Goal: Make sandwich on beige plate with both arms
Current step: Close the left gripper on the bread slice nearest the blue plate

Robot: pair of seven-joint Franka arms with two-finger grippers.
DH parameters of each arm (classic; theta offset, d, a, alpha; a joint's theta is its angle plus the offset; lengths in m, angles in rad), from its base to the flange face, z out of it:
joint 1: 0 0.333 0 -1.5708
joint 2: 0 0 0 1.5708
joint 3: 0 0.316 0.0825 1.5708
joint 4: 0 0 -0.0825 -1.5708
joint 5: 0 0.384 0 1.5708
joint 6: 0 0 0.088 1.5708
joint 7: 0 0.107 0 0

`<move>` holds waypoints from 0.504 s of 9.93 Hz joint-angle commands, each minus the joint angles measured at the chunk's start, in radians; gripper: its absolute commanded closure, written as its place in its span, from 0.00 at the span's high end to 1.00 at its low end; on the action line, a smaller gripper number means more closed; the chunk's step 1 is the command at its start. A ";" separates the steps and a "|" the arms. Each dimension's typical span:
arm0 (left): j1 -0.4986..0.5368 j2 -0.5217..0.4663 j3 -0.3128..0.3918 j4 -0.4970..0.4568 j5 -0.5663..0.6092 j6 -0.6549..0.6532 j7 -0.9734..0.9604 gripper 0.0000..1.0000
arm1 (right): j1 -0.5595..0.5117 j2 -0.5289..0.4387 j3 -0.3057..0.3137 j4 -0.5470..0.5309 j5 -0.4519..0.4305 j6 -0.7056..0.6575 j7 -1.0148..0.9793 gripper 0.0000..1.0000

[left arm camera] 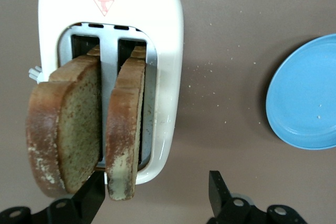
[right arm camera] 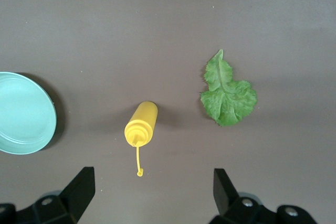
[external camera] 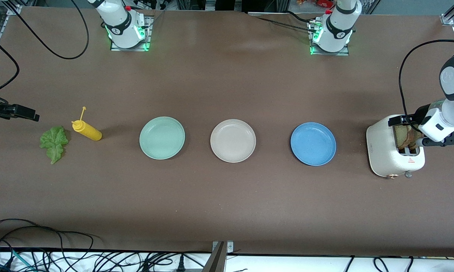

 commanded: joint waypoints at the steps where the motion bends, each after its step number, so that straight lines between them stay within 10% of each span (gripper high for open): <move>1: 0.020 -0.053 -0.008 -0.071 0.033 0.052 0.050 0.86 | -0.003 0.003 0.001 0.011 0.014 -0.002 0.008 1.00; 3: 0.021 -0.062 -0.010 -0.097 0.056 0.075 0.056 0.80 | -0.003 0.003 0.001 0.011 0.014 -0.003 0.010 1.00; 5: 0.021 -0.063 -0.010 -0.098 0.080 0.074 0.067 0.48 | -0.003 0.003 0.001 0.011 0.014 -0.003 0.010 1.00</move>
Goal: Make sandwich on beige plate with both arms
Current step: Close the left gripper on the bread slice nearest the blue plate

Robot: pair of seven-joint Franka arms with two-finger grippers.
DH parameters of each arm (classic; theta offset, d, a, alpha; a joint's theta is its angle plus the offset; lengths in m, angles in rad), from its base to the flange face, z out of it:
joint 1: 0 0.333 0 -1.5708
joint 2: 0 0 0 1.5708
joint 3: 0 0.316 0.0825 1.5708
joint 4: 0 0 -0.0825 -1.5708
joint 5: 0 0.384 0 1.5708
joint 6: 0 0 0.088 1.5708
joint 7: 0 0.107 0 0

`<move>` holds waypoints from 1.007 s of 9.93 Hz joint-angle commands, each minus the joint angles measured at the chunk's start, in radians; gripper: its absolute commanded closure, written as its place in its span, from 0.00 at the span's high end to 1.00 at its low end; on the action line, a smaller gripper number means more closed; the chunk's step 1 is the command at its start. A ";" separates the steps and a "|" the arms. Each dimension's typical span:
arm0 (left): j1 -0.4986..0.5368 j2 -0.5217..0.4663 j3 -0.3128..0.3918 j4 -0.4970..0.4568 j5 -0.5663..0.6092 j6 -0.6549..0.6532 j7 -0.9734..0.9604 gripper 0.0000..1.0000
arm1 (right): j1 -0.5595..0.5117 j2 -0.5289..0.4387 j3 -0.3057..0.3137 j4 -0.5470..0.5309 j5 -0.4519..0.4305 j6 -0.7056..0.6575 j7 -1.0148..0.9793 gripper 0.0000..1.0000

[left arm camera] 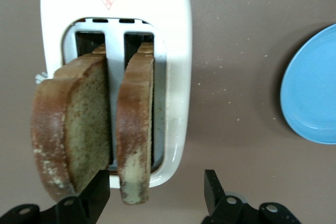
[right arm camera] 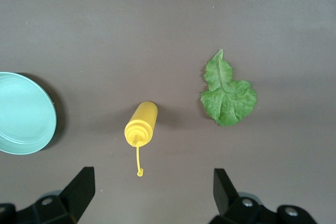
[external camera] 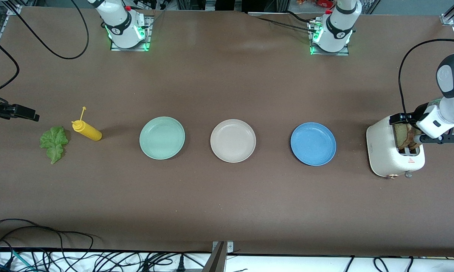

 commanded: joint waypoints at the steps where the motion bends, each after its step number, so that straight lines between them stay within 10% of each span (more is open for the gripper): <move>1: 0.009 -0.037 -0.010 -0.033 0.036 0.014 0.058 0.29 | -0.003 0.004 0.002 0.011 0.014 -0.003 0.009 1.00; 6: 0.009 -0.042 -0.010 -0.030 0.036 0.016 0.061 0.00 | -0.003 0.003 0.002 0.011 0.014 -0.008 0.010 1.00; 10: 0.003 -0.040 -0.010 -0.022 0.038 0.005 0.063 0.00 | -0.003 0.003 0.002 0.011 0.014 -0.011 0.009 1.00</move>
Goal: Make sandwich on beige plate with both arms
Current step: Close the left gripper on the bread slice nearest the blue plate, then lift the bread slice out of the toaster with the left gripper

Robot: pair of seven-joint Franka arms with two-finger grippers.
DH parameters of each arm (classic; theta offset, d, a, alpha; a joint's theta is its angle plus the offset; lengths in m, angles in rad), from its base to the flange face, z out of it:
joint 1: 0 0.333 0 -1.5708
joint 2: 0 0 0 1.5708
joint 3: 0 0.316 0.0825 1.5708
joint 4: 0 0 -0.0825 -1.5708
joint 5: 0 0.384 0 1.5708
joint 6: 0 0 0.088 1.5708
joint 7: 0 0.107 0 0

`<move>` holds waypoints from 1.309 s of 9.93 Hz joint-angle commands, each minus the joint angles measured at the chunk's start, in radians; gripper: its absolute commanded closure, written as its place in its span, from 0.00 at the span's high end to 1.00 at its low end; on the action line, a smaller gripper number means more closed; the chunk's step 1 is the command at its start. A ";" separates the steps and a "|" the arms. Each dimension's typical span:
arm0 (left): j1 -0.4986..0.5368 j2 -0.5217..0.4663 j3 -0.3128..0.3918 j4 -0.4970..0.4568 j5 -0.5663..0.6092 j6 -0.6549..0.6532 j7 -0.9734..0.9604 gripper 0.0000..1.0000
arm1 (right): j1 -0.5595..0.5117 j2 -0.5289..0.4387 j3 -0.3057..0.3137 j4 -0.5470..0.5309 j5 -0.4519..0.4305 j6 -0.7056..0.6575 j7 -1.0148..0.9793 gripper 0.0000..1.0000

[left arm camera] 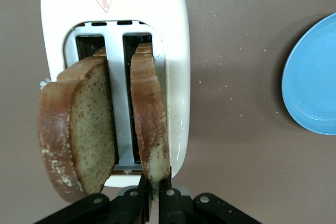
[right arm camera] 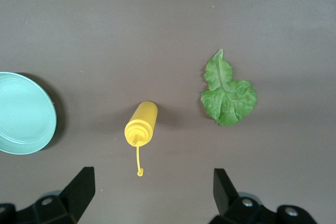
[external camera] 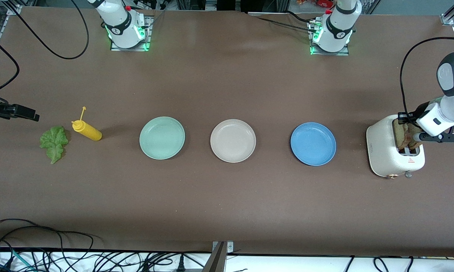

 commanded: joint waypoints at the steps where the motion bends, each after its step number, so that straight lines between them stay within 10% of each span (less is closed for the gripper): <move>1: 0.002 -0.032 -0.009 -0.013 0.034 -0.004 0.010 0.00 | -0.003 0.003 0.002 0.009 0.014 -0.010 0.008 1.00; 10: -0.018 -0.020 -0.011 0.242 0.018 -0.270 0.008 0.00 | -0.003 0.004 0.002 0.009 0.014 -0.010 0.008 1.00; 13: -0.032 0.022 -0.015 0.354 -0.156 -0.418 0.007 0.00 | -0.003 0.004 0.002 0.009 0.014 -0.010 0.008 1.00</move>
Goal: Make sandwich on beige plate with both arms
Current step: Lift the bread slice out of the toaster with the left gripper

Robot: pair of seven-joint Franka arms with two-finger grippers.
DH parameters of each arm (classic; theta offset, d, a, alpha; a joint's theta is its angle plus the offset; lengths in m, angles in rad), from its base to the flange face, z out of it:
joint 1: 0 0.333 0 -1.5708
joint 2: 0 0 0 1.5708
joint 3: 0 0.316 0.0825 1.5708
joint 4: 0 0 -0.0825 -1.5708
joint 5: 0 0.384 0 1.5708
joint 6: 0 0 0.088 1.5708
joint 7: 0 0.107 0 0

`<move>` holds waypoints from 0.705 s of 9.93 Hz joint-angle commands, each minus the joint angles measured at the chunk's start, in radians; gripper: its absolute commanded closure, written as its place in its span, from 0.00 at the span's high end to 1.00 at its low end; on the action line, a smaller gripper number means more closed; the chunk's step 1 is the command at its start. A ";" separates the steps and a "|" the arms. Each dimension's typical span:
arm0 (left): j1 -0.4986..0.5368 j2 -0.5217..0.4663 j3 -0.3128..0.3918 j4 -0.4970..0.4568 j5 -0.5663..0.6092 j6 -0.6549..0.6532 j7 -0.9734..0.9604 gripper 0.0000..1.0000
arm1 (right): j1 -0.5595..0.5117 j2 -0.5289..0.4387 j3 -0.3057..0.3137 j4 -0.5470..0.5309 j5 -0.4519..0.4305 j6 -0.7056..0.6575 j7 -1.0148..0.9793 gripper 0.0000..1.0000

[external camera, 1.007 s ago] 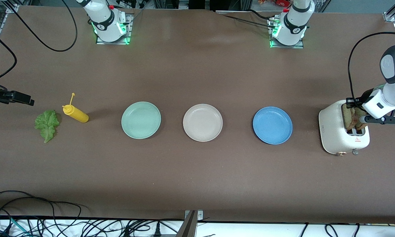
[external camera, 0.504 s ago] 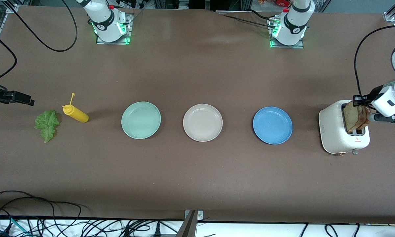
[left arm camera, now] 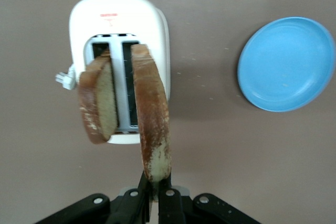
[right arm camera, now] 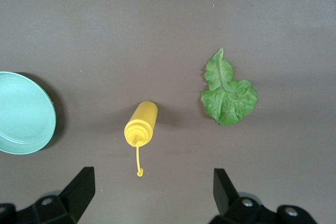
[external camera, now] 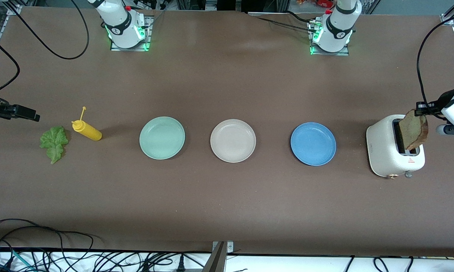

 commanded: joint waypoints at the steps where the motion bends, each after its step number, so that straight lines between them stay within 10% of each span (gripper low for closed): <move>1: -0.026 0.051 -0.007 0.078 -0.160 -0.087 0.006 0.00 | -0.003 0.000 0.002 0.009 0.014 -0.011 0.008 1.00; 7: -0.077 0.253 -0.087 0.081 -0.699 -0.100 0.013 0.00 | -0.003 0.008 0.002 0.011 0.014 -0.011 0.010 1.00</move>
